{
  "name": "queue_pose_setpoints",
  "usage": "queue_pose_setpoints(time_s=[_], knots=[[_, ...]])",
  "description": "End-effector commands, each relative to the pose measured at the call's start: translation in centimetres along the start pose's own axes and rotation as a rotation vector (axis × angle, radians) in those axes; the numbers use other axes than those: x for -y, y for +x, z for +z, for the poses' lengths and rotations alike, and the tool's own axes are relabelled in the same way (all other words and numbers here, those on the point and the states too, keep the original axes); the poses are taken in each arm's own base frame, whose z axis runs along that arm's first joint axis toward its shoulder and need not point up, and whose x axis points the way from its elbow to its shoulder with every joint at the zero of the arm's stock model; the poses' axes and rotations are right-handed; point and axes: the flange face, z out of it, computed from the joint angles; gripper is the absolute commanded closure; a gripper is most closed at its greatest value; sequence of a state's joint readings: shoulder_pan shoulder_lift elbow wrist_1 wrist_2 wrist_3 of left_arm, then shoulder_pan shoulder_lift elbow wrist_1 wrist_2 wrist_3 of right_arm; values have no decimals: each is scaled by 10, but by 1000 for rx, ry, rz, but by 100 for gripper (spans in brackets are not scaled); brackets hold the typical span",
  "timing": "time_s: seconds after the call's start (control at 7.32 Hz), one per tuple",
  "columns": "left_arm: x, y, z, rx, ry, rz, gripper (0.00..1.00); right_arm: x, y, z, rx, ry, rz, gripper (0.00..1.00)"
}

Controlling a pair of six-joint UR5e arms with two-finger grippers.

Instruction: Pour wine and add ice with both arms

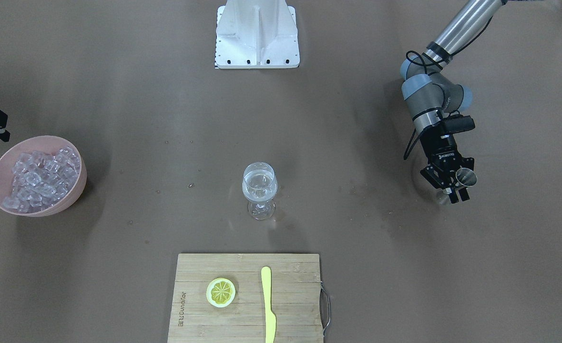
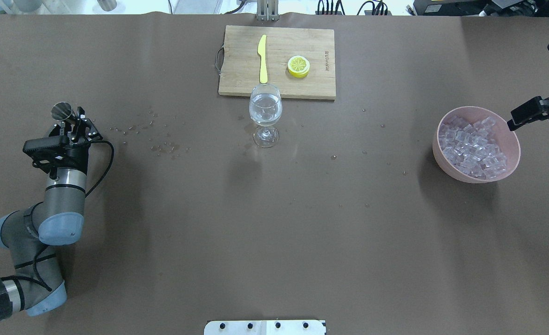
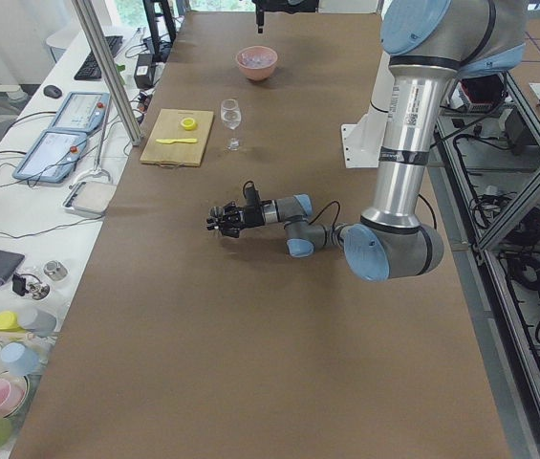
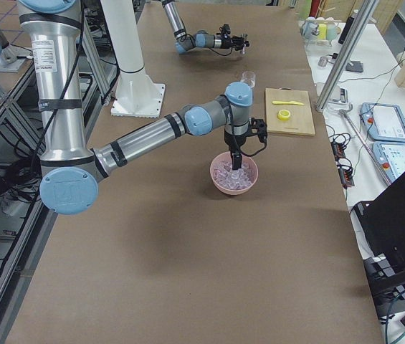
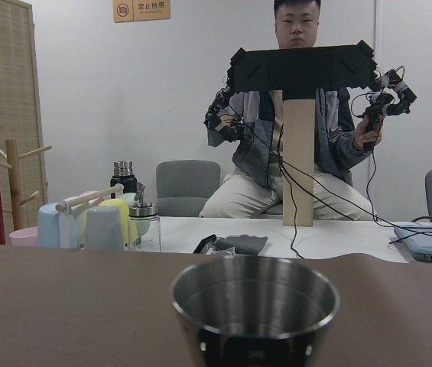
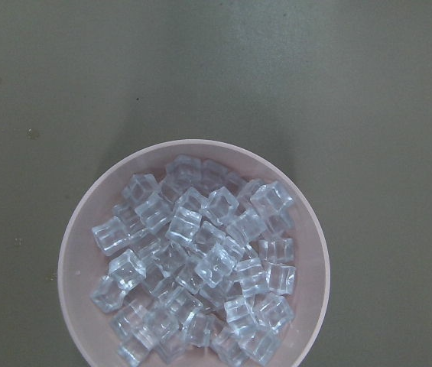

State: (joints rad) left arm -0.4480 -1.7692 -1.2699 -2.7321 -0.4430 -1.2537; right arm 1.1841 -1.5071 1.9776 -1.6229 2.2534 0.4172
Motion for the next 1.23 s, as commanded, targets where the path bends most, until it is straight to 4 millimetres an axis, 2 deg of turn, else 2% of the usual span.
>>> queue_pose_setpoints(time_s=[0.0,0.14,0.41,0.55,1.09], knots=[[0,-3,1,3,1,5,100,-1,0,-1,1,2,-1,0],[-1,-5,1,5,1,9,44,-2,-1,-2,1,2,-1,0],[0,-5,0,4,1,8,8,-2,-1,-2,1,2,2,0],[0,-5,0,4,1,8,3,-2,-1,-2,1,2,2,0],[7,-5,-3,-13,-26,30,2,-2,-1,-2,1,2,2,0]])
